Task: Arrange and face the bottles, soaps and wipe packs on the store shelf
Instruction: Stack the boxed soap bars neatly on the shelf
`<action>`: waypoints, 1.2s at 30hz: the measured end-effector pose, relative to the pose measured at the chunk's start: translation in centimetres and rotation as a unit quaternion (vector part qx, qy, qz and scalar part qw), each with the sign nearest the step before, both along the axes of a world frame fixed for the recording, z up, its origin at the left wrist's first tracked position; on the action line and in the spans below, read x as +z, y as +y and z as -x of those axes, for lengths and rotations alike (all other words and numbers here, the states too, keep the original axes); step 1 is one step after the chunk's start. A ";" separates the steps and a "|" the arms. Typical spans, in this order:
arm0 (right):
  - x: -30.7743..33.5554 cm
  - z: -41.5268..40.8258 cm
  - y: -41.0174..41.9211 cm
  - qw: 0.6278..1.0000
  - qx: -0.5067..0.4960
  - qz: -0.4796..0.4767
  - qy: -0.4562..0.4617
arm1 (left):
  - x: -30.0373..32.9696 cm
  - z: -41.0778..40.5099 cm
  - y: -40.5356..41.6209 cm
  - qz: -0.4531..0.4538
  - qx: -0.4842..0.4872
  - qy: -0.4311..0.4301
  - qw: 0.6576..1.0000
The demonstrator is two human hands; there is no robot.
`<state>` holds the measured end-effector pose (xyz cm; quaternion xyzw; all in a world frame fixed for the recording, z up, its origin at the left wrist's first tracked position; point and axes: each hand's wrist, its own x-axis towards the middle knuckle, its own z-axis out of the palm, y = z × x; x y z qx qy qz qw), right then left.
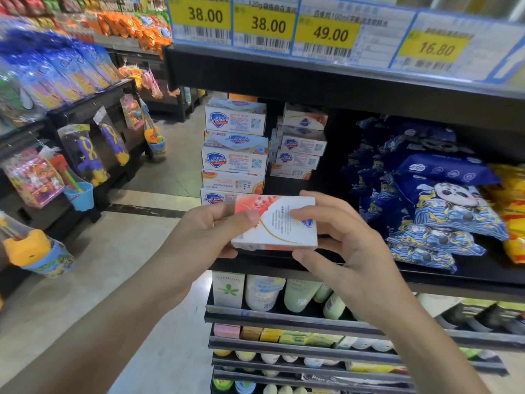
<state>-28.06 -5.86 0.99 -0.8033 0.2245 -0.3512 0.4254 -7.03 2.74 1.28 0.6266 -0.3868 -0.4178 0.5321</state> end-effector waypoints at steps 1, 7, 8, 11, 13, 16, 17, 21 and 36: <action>0.1 0.0 0.0 1.000 0.003 -0.020 -0.011 | 0.0 0.0 0.1 0.006 0.007 0.005 1.000; 0.4 -0.1 0.4 0.984 -0.006 -0.167 -0.067 | -0.3 -0.3 -0.6 0.019 0.072 0.044 0.996; 0.5 -0.1 0.5 0.979 -0.012 -0.190 -0.069 | -0.5 -0.4 -0.5 0.026 0.071 0.026 0.997; 0.6 -0.1 0.7 0.962 -0.024 -0.258 -0.081 | -1.1 -0.4 0.6 0.088 0.020 -0.027 0.996; 0.6 -0.2 0.7 0.949 -0.029 -0.299 -0.091 | -1.4 -0.3 1.2 0.114 -0.023 -0.083 0.990; 0.3 -0.3 0.6 0.932 -0.018 -0.349 -0.097 | -1.5 0.0 1.3 0.118 -0.041 -0.176 0.976; 0.3 -0.3 0.6 0.928 -0.011 -0.360 -0.096 | -1.5 0.1 1.3 0.117 -0.041 -0.190 0.974; 0.4 -0.3 0.7 0.927 -0.004 -0.368 -0.075 | -1.4 0.2 1.4 0.106 -0.046 -0.196 0.974; -0.3 0.1 1.2 0.988 -0.071 -0.135 -0.037 | -1.2 0.4 0.9 0.086 -0.014 -0.002 0.996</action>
